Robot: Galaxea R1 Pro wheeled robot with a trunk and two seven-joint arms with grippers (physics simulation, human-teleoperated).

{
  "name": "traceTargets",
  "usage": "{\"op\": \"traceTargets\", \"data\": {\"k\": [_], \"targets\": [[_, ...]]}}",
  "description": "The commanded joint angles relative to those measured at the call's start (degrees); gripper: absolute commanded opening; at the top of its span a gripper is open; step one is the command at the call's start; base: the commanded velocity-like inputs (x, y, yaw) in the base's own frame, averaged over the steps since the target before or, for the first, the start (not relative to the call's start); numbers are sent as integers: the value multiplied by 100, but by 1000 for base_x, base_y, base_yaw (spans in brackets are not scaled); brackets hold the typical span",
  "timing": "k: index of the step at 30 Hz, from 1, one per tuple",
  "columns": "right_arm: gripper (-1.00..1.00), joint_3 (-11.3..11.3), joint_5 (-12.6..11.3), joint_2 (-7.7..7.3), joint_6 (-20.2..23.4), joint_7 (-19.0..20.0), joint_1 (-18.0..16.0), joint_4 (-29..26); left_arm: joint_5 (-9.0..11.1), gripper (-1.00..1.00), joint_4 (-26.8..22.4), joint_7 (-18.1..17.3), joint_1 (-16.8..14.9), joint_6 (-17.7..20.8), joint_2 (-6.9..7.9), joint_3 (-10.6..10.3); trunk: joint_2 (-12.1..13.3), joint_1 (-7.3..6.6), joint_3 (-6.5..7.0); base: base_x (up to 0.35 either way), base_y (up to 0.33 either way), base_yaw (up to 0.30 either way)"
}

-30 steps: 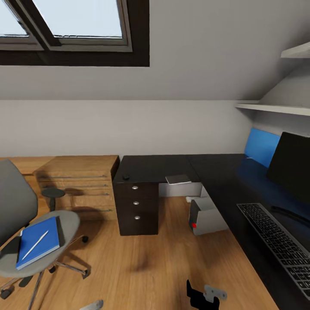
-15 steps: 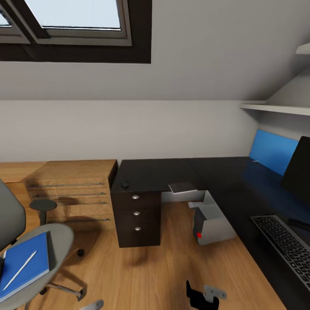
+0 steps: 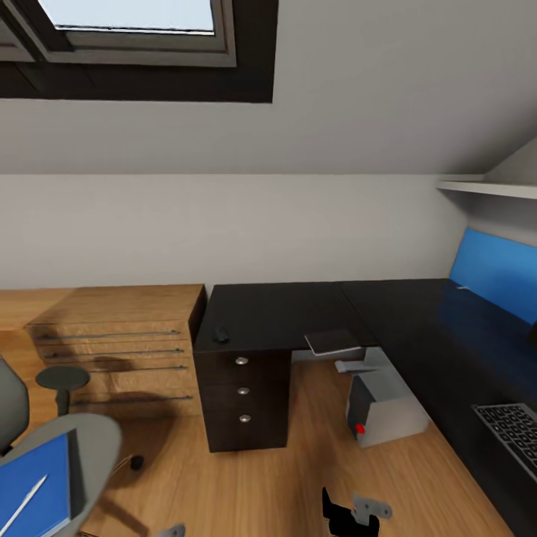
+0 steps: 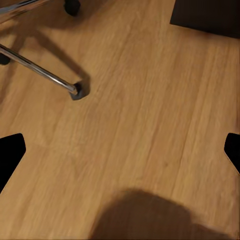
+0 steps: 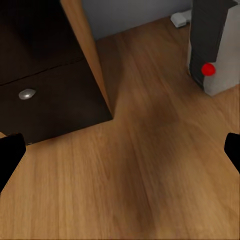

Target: In the bedroom, organize the workspace by keeping the computer under the desk, ensuring the monitor is on the desk, placing the keyboard on the desk next to the monitor, placing the mouse on the desk next to the keyboard, moving the folder from the swivel chair onto the desk next to the mouse, stacking the notebook on top of the folder with the pen on top of the notebook, and positioning the swivel chair next to the desk.

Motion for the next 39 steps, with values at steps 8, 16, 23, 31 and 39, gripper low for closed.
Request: {"op": "traceTargets", "data": {"k": [8,16,23,31,39], "targets": [[100,34,-60,15,-23,30,-5,7,39,100,13,32,-5,-31,-16,-43,-3,3,-6,290,1,0],[100,37,-47,10,-16,51,-5,-113,19,100,-73,18,-5,-66,0,-37,197,-107,84,21,0,0],[100,28,54,-18,2622,-336,-6,-2507,131,100,-3248,1284,-5,919,1158,-37,478,-260,209,0,0,0],[100,16,280,-26,6318,-2686,-5,-5604,1008,100,-5564,2938,-5,2388,1728,196,799,-436,353,0,0,0],[100,-191,159,33,7415,-3490,-8,-7285,1075,100,-6920,3054,-5,3626,1633,1873,1120,-612,496,0,0,0]]}}
